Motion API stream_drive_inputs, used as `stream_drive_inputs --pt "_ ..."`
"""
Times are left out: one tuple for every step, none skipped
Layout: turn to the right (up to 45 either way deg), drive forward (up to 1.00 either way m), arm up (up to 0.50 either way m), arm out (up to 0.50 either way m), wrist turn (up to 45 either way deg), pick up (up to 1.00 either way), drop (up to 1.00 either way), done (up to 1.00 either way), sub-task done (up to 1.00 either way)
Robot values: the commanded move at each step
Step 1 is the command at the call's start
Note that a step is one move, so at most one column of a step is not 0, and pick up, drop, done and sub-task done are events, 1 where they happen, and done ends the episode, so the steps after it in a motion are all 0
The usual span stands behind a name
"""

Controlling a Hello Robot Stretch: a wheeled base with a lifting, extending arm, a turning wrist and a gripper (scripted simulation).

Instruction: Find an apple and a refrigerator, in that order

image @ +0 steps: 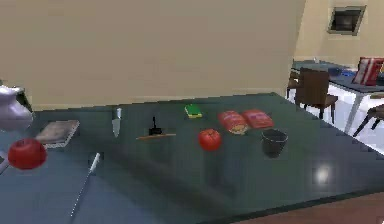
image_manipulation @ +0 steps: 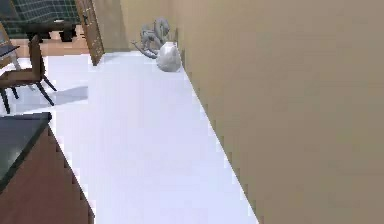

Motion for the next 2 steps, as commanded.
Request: stream_drive_inputs --pt "45.0 0.00 0.00 0.00 0.0 0.00 0.00 0.00 0.00" --pt "39.0 0.00 0.00 0.00 0.0 0.00 0.00 0.00 0.00"
